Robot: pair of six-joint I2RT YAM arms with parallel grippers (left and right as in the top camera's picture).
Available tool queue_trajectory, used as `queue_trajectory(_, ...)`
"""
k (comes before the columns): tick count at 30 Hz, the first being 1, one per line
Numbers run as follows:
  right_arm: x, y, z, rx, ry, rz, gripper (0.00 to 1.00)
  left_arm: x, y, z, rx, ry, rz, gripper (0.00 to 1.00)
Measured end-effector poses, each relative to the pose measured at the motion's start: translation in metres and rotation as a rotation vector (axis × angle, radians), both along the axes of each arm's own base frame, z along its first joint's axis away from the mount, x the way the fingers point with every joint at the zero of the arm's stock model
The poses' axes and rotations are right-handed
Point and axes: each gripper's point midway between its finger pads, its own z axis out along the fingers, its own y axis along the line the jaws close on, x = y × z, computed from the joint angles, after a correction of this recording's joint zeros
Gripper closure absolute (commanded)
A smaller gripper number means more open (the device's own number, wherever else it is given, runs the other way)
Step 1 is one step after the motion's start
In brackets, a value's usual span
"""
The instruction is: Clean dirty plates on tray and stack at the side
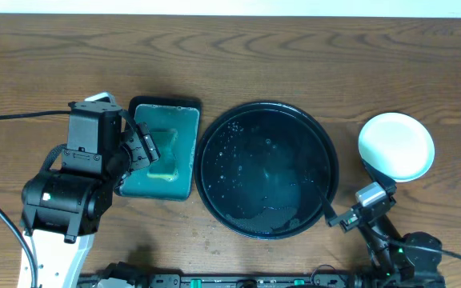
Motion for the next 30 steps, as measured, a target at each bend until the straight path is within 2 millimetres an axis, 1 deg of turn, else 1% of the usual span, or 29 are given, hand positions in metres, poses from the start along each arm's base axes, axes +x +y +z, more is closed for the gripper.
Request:
queue_trajectory(5,0.015,-0.008,-0.008,-0.005,-0.094,-0.046,0.01,0.0,0.0,0.0,0.0,0.0,0.0,0.19)
queue_trajectory(6,0.017,-0.009,-0.013,-0.008,-0.107,-0.053,0.01,0.0,0.0,0.0,0.0,0.0,0.0,0.19)
queue_trajectory(8,0.021,-0.011,-0.026,-0.009,-0.085,-0.068,0.01,0.0,0.0,0.0,0.0,0.0,0.0,0.19)
queue_trajectory(9,0.022,-0.012,-0.029,-0.009,-0.08,-0.075,0.01,0.0,0.0,0.0,0.0,0.0,0.0,0.19)
queue_trajectory(12,0.023,-0.016,-0.024,-0.01,-0.101,-0.096,0.01,0.0,0.0,0.0,0.0,0.0,0.0,0.18)
queue_trajectory(16,0.023,-0.018,-0.038,-0.014,-0.04,-0.108,0.01,0.0,0.0,0.0,0.0,0.0,0.0,0.19)
queue_trajectory(30,0.024,-0.019,-0.039,-0.015,-0.038,-0.115,0.01,0.0,0.0,0.0,0.0,0.0,0.0,0.19)
